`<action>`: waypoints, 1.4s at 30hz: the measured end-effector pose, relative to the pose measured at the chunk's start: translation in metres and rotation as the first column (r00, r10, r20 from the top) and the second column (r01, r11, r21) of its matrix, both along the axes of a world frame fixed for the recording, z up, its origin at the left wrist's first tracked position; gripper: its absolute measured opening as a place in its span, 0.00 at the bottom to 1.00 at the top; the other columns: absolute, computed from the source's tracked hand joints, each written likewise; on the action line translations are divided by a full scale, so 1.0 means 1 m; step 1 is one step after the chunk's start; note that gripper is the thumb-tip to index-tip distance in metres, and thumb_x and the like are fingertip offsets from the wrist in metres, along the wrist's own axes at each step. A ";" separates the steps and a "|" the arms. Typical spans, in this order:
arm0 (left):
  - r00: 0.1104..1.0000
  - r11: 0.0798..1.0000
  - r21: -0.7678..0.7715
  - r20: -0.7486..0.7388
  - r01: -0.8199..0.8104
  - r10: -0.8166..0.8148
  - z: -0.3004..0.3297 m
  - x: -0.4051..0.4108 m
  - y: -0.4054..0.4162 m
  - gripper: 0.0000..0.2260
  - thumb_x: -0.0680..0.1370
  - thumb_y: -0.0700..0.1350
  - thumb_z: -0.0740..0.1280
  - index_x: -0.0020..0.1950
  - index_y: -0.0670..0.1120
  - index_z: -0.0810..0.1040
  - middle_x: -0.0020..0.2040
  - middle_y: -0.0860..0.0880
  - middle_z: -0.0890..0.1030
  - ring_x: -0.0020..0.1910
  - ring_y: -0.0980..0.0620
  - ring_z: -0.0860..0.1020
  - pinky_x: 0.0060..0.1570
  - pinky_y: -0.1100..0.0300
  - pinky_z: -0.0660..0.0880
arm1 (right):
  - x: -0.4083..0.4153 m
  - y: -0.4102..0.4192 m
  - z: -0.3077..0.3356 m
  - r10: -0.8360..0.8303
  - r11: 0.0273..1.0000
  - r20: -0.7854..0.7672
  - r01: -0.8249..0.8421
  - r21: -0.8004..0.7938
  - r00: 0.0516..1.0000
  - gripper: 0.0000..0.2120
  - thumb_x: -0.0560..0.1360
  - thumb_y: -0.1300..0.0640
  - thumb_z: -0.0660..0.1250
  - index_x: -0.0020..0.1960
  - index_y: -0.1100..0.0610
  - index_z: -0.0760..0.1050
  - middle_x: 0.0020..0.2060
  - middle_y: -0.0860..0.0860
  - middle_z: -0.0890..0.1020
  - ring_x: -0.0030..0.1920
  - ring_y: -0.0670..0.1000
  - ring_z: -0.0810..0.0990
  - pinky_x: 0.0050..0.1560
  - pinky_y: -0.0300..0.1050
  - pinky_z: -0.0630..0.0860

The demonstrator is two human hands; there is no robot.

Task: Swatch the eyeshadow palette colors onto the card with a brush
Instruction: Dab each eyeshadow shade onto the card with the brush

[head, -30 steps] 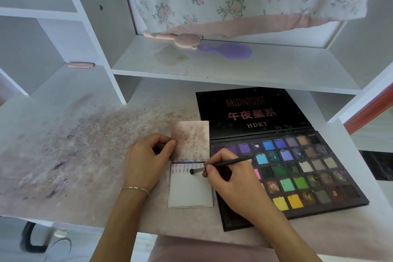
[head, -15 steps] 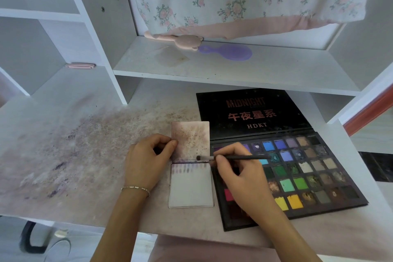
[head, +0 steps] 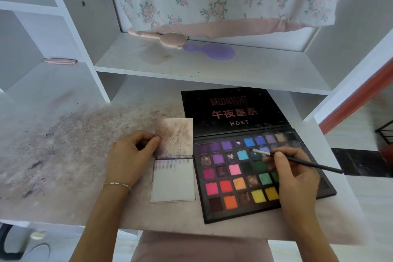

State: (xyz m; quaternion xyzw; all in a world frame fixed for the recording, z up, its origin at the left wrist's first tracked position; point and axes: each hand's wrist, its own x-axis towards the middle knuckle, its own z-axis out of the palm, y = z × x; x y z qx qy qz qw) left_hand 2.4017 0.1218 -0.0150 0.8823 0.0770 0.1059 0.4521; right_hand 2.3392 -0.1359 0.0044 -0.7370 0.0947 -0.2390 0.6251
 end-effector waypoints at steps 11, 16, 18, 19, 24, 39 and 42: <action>0.992 0.991 -0.035 0.010 -0.126 0.126 0.000 0.006 -0.015 0.05 0.73 0.46 0.68 0.37 0.53 0.77 0.32 0.59 0.76 0.35 0.62 0.73 0.34 0.66 0.65 | 0.005 0.014 -0.009 0.060 0.995 0.035 -0.057 -0.084 0.998 0.12 0.75 0.67 0.61 0.40 0.51 0.73 0.35 0.42 0.82 0.36 0.41 0.80 0.35 0.28 0.74; 0.988 0.989 -0.038 0.056 -0.139 0.141 -0.001 0.005 -0.015 0.04 0.74 0.45 0.67 0.39 0.51 0.78 0.33 0.61 0.76 0.35 0.63 0.73 0.34 0.67 0.65 | 0.012 0.021 -0.009 0.083 0.994 0.011 -0.082 -0.077 0.996 0.13 0.75 0.65 0.61 0.39 0.47 0.72 0.34 0.49 0.80 0.33 0.43 0.77 0.33 0.30 0.74; 0.989 0.991 -0.046 0.067 -0.129 0.132 -0.002 0.004 -0.014 0.04 0.74 0.45 0.67 0.39 0.51 0.78 0.34 0.60 0.76 0.36 0.63 0.73 0.35 0.67 0.66 | 0.013 0.016 -0.008 0.068 0.994 -0.001 -0.068 -0.085 0.998 0.12 0.74 0.64 0.61 0.39 0.47 0.72 0.31 0.49 0.79 0.33 0.43 0.77 0.33 0.30 0.74; 0.989 0.991 -0.043 0.070 -0.127 0.129 -0.002 0.004 -0.014 0.04 0.74 0.45 0.67 0.39 0.51 0.78 0.34 0.60 0.76 0.36 0.63 0.74 0.35 0.67 0.66 | 0.014 0.011 -0.008 0.059 0.993 -0.011 -0.060 -0.103 0.998 0.13 0.74 0.64 0.61 0.40 0.46 0.72 0.31 0.48 0.79 0.34 0.42 0.78 0.33 0.30 0.75; 0.989 0.992 -0.026 0.079 -0.121 0.122 -0.003 0.003 -0.015 0.05 0.74 0.44 0.67 0.38 0.50 0.78 0.33 0.55 0.77 0.34 0.59 0.74 0.35 0.67 0.66 | 0.015 -0.030 -0.007 -0.107 0.955 -0.035 0.093 -0.283 0.994 0.12 0.76 0.64 0.60 0.41 0.47 0.70 0.32 0.46 0.77 0.35 0.36 0.77 0.31 0.28 0.73; 0.989 0.992 -0.038 0.082 -0.120 0.123 -0.005 0.003 -0.016 0.05 0.74 0.43 0.67 0.39 0.49 0.78 0.34 0.51 0.78 0.36 0.50 0.75 0.42 0.59 0.67 | 0.021 -0.045 -0.018 -0.117 0.892 -0.077 0.070 -0.447 0.990 0.06 0.75 0.65 0.62 0.44 0.55 0.71 0.32 0.40 0.74 0.36 0.33 0.76 0.32 0.20 0.67; 0.989 0.992 -0.038 0.087 -0.119 0.122 -0.005 0.003 -0.016 0.05 0.74 0.42 0.67 0.38 0.48 0.77 0.33 0.51 0.77 0.36 0.49 0.75 0.42 0.59 0.67 | 0.022 -0.046 -0.019 -0.155 0.888 -0.085 0.101 -0.449 0.984 0.04 0.75 0.64 0.62 0.45 0.56 0.72 0.33 0.40 0.74 0.32 0.39 0.74 0.32 0.20 0.67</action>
